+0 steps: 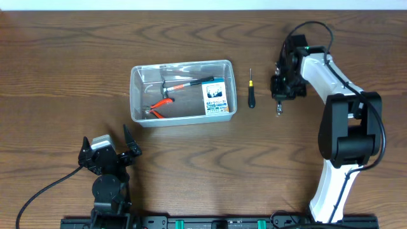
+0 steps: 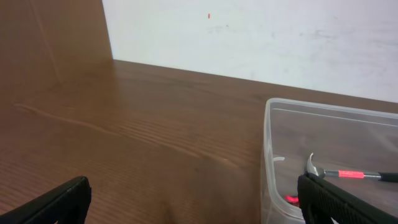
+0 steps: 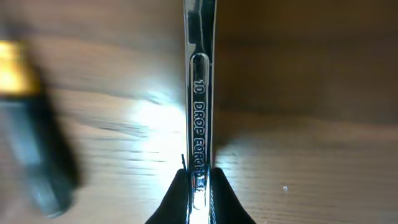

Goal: Pack container
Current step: 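Carry the wrench into the container and release it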

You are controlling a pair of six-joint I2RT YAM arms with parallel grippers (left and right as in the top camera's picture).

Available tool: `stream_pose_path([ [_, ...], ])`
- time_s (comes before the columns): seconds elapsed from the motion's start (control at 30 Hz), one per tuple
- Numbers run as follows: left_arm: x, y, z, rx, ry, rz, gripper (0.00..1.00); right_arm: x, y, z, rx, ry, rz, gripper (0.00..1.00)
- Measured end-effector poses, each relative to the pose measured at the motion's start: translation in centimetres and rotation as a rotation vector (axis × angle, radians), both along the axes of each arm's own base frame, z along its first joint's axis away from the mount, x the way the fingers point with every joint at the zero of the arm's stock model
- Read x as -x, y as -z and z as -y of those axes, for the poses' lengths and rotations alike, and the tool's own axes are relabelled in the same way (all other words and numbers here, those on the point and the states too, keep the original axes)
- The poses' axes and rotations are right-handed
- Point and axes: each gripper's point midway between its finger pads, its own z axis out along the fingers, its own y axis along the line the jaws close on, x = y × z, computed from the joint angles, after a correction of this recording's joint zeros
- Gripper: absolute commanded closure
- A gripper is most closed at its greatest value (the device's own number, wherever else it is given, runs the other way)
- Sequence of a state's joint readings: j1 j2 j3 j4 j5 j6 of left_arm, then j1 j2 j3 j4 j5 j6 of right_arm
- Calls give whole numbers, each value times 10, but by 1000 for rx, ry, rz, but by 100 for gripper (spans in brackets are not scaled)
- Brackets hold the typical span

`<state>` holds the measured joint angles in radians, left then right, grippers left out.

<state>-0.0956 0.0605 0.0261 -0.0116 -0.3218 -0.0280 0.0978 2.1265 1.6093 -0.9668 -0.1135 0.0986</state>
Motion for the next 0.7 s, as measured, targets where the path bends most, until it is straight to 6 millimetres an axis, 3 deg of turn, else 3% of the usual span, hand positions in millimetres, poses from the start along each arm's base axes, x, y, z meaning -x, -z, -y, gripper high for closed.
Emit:
stream_pose_path([
  [0.1, 0, 0, 0, 0, 0, 0, 2, -20, -47, -27, -43, -116, 139, 99],
  [0.2, 0, 0, 0, 0, 0, 0, 2, -28, -125, -83, -72, -356, 365, 99],
  [0.3, 0, 0, 0, 0, 0, 0, 2, -7, -190, -155, -99, -656, 567, 99],
  [0.4, 0, 0, 0, 0, 0, 0, 2, 33, -219, -223, -124, -972, 687, 99],
  [0.5, 0, 0, 0, 0, 0, 0, 2, 62, -202, -273, -110, -1241, 716, 99],
  [0.53, 0, 0, 0, 0, 0, 0, 2, 63, -196, -278, -105, -1269, 712, 99],
  [0.63, 0, 0, 0, 0, 0, 0, 2, 57, -144, -296, -53, -1397, 658, 99],
  [0.7, 0, 0, 0, 0, 0, 0, 2, 49, -105, -297, -16, -1451, 602, 99],
])
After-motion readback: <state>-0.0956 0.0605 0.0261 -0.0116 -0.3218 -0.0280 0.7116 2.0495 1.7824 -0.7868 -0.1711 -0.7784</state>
